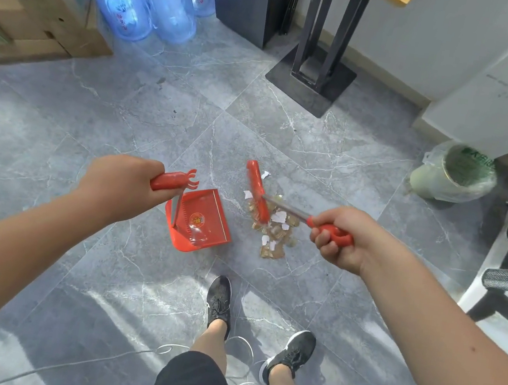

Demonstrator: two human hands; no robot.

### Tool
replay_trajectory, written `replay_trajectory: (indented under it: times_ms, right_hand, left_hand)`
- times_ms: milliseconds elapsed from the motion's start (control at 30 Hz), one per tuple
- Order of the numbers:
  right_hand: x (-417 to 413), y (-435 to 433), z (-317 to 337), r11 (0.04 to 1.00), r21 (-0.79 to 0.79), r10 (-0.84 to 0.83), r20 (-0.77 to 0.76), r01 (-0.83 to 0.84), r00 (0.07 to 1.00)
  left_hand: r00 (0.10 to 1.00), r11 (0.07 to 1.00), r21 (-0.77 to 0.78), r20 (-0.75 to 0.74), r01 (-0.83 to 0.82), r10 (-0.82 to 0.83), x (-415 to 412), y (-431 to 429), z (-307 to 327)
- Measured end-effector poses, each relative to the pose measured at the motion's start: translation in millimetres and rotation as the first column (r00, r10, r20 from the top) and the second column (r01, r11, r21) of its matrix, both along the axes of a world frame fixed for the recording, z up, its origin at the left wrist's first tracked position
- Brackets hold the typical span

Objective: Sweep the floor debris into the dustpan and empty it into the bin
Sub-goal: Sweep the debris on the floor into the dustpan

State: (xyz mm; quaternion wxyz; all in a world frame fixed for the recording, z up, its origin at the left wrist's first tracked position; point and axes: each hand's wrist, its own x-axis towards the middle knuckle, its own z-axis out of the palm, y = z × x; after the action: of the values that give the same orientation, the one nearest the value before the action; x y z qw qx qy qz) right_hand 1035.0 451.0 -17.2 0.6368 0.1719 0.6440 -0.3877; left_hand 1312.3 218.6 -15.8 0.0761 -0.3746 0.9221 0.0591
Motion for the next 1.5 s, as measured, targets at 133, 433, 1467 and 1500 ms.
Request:
replay_trajectory:
  times_ms: [133, 433, 1467, 1500]
  right_hand:
    - [8.1, -36.5, -11.7, 0.988, 0.015, 0.157, -0.164, -0.156, 0.974]
    - [-6.4, -76.7, -74.8, 0.898, 0.17, 0.44, -0.382, -0.406, 0.813]
    - [-7.7, 100.7, -90.5, 0.535, 0.468, 0.845, -0.281, -0.703, 0.456]
    - [-8.0, 101.8, -88.7, 0.548, 0.456, 0.837, -0.282, -0.702, 0.47]
  left_hand:
    - [1.0, 1.0, 0.008, -0.004, -0.017, 0.017, -7.8, 1.5, -2.9]
    - [0.999, 1.0, -0.012, -0.027, 0.018, -0.019, -19.9, -2.5, -4.4]
    - [0.989, 0.993, 0.008, 0.08, 0.12, -0.12, -28.2, 16.3, -41.4]
    - [0.989, 0.992, 0.012, 0.079, 0.126, -0.127, -28.0, 16.4, -42.2]
